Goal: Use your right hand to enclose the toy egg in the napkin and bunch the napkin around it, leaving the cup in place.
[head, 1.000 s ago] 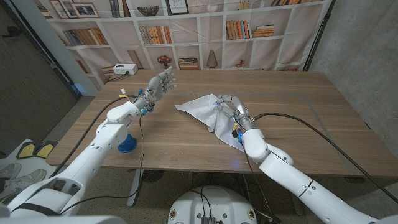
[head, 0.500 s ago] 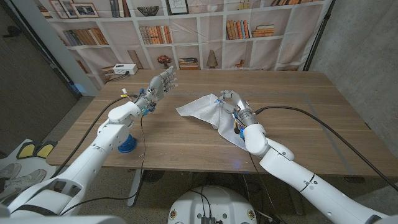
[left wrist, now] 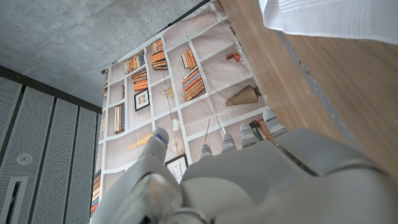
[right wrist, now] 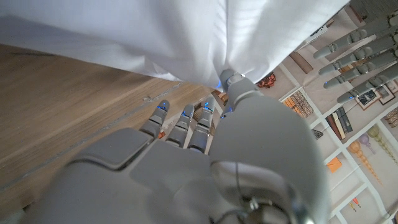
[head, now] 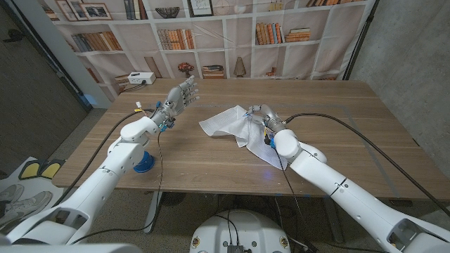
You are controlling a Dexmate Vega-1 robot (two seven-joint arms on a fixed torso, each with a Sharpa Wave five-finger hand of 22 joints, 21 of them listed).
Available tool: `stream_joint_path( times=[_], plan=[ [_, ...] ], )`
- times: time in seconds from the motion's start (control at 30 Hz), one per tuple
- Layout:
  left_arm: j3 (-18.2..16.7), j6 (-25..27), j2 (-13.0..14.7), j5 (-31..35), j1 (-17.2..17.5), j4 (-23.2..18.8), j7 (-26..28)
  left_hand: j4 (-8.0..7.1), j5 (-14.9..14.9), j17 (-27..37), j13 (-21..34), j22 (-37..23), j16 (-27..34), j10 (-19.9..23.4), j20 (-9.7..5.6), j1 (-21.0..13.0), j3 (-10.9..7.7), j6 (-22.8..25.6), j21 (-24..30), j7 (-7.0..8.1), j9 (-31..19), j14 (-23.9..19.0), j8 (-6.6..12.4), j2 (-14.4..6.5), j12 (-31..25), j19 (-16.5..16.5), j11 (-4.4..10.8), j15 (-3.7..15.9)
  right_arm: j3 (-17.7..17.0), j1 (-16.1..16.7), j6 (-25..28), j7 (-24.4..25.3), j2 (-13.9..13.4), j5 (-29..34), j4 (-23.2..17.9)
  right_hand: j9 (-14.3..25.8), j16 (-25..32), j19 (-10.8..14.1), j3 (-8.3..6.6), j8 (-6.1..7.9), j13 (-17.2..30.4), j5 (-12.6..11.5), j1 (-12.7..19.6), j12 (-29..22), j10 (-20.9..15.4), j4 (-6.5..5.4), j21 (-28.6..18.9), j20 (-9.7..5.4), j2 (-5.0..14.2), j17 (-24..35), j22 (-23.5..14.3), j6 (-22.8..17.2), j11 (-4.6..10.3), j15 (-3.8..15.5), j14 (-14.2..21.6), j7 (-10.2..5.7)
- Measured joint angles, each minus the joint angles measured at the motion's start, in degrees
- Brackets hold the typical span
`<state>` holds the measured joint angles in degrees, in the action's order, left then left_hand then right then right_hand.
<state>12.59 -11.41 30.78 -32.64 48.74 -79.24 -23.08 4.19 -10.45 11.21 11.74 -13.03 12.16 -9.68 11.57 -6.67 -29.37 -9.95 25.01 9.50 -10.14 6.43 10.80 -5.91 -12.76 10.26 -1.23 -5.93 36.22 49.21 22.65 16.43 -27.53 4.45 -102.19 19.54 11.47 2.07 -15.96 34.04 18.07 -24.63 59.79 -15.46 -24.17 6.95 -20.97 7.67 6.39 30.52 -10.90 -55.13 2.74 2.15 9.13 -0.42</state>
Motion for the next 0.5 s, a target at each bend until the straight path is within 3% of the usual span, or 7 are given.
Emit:
stream_joint_path(
  times=[0.5],
  plan=[
    [0.17, 0.58, -0.17, 0.35, -0.1, -0.18, 0.68, 0.0, 0.0, 0.01, 0.0, -0.01, 0.0, 0.0, 0.0, 0.0, 0.0, 0.0, 0.0, 0.0, 0.0, 0.0, 0.0, 0.0, 0.0, 0.0, 0.0, 0.0, -1.52, -4.75, -4.84, 2.6, 4.43, -3.68, 9.13, -0.3, 0.44, 1.67, -0.3, 0.46, -0.27, -0.01, 0.0, 0.0, -0.22, 0.09, -0.26, -0.39, 0.0, -0.26, 0.0, 0.23, -0.2, -0.09, 1.52, 0.19]
  ],
)
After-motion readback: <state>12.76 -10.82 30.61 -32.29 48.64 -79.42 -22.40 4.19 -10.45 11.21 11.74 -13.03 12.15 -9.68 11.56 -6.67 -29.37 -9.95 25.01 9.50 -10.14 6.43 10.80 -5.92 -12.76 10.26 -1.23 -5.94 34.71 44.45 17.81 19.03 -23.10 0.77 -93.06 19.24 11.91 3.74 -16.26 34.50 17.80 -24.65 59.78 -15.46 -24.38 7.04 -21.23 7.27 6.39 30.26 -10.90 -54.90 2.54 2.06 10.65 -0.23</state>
